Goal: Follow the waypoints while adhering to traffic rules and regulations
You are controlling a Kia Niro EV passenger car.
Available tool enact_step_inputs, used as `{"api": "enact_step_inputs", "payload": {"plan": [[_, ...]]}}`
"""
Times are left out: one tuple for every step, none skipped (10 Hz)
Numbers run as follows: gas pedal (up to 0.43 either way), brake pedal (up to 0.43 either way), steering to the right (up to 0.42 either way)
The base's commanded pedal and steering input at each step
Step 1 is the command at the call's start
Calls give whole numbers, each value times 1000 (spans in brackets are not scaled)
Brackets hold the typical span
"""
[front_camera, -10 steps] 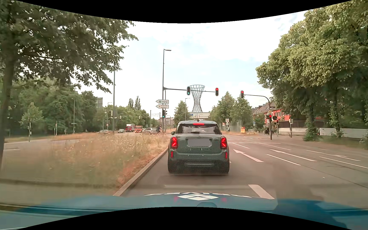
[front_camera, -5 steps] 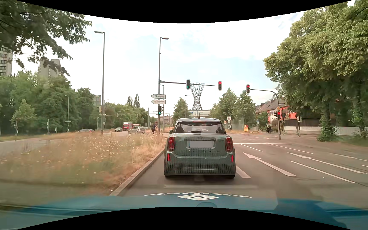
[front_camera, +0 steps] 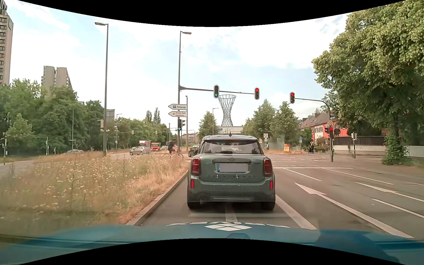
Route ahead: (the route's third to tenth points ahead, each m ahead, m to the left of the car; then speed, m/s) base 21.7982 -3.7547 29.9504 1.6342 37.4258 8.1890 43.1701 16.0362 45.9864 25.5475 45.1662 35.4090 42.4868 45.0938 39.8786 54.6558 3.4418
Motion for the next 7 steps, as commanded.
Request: {"api": "enact_step_inputs", "payload": {"plan": [[0, 0, -1], [0, 0, 0], [39, 0, -1], [130, 0, -2], [220, 0, -4], [248, 0, -4], [280, 0, -4]]}}
